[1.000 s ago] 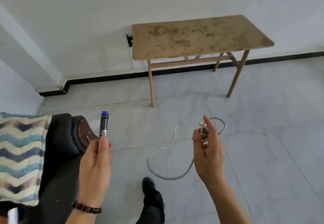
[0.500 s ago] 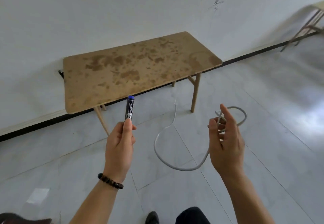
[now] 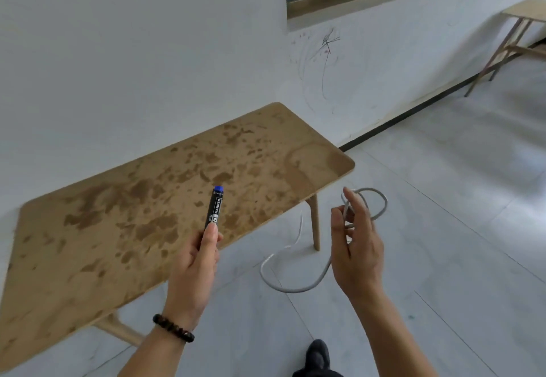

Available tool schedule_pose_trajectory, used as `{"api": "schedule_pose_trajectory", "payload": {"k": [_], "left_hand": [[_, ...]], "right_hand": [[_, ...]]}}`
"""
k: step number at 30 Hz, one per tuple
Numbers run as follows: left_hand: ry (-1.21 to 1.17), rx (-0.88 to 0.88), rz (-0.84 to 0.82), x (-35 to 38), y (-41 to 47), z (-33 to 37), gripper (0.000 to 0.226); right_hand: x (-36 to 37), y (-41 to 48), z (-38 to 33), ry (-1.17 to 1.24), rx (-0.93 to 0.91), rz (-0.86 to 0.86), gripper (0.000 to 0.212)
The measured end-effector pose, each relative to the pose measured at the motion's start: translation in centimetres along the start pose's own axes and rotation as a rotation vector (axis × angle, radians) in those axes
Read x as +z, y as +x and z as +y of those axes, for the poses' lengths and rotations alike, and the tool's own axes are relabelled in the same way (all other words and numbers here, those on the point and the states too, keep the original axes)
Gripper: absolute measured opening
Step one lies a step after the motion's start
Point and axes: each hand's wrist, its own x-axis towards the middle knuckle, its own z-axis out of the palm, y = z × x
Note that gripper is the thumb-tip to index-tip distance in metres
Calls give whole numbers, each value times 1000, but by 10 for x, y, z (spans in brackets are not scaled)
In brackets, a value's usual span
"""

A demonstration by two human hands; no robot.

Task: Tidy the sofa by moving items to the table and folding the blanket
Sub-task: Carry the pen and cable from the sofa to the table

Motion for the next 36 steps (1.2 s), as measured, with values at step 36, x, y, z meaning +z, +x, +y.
{"api": "schedule_pose_trajectory", "payload": {"k": [36], "left_hand": [[190,-536,386,254,664,-89,8]], "right_hand": [[514,584,239,-190,-353,-931,41]]}}
